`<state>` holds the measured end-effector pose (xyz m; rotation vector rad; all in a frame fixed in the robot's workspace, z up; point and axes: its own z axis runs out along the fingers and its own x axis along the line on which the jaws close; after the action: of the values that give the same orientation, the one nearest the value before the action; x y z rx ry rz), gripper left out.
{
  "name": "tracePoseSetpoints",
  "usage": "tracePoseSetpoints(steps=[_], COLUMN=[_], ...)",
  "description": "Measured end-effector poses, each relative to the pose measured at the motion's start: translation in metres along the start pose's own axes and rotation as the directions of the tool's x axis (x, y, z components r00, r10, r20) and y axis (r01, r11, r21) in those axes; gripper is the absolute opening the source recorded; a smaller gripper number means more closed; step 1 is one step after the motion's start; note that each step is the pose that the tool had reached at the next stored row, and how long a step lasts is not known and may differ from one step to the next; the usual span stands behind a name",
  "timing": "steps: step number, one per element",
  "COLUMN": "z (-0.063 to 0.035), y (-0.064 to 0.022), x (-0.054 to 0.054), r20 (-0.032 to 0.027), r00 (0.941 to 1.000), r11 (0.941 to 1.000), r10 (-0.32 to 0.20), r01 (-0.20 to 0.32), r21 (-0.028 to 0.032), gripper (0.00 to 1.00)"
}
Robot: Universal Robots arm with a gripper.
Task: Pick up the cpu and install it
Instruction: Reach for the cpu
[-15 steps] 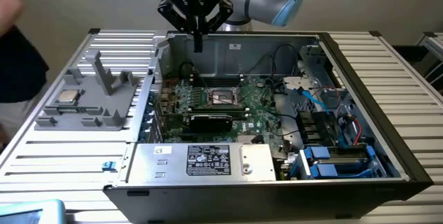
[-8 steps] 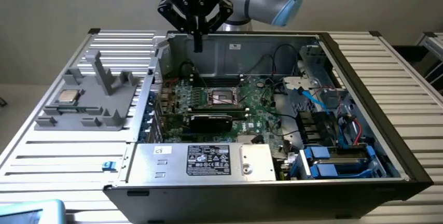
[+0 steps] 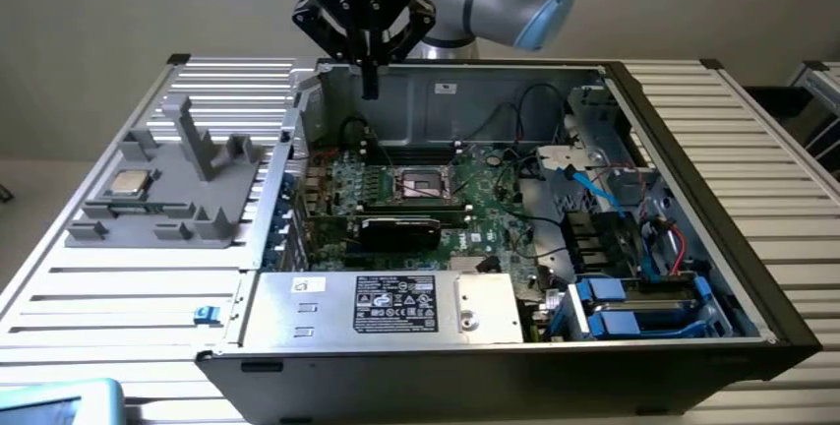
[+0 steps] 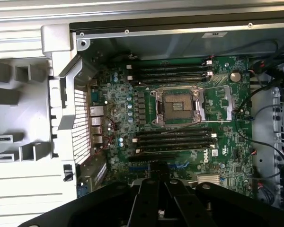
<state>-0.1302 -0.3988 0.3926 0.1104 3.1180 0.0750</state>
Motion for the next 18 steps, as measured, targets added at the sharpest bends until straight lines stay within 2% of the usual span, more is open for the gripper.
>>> tracePoseSetpoints(steps=[18], z=[-0.0018], y=[-0.0056], x=[0.081], r20=[0.0001], r00=[1.0], r11=[1.0], r10=[0.0], r01=[0.0], r21=[0.0], gripper=[0.11])
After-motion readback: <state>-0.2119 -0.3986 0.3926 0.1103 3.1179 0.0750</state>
